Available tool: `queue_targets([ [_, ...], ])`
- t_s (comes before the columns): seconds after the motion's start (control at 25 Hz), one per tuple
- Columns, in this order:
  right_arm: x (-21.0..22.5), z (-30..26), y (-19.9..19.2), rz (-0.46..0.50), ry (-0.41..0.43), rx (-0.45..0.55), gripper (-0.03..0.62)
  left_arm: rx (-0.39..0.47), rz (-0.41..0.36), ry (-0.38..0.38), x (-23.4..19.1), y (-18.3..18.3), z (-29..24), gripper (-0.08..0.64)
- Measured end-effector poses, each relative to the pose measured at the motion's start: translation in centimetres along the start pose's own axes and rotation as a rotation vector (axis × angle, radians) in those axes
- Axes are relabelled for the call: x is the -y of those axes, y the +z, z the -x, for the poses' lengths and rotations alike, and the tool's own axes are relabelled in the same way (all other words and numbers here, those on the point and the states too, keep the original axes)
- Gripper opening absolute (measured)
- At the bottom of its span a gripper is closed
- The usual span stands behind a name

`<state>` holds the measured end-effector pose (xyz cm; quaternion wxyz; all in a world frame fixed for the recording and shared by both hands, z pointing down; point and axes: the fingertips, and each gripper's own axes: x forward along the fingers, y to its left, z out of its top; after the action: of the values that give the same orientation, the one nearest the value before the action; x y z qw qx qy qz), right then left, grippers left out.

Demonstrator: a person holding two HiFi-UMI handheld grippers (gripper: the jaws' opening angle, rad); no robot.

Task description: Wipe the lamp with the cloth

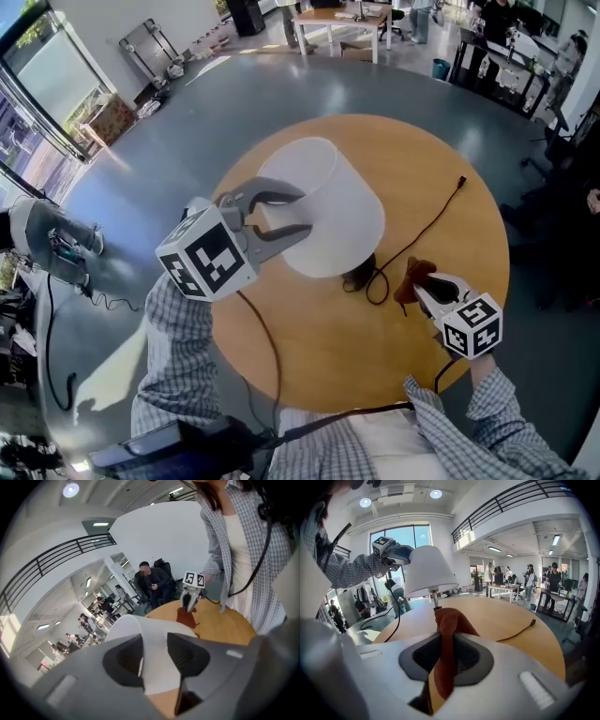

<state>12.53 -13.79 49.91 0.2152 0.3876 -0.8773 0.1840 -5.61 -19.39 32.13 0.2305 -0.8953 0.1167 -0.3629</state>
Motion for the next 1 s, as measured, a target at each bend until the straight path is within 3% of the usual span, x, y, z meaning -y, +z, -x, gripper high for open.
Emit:
queue_targets([
  [0.24, -1.5, 0.3, -2.7, 0.176, 0.027, -0.131, 0.067, -0.021, -0.024, -0.011, -0.2, 0.6, -1.2, 0.158],
  [0.44, -4.9, -0.8, -7.1, 0.330, 0.130, -0.290, 0.067, -0.012, -0.020, -0.021, 0.5, 1.2, -1.4, 0.156],
  [0.88, -11.9, -3.0, -14.4, 0.388, 0.288, -0.501, 0.077, -0.012, -0.007, -0.009, 0.9, 1.2, -0.8, 0.156],
  [1.0, -12.7, -2.9, -15.4, 0.333, 0.353, -0.514, 0.155, -0.009, -0.007, -0.008, 0.6, 1.3, -0.9, 0.158],
])
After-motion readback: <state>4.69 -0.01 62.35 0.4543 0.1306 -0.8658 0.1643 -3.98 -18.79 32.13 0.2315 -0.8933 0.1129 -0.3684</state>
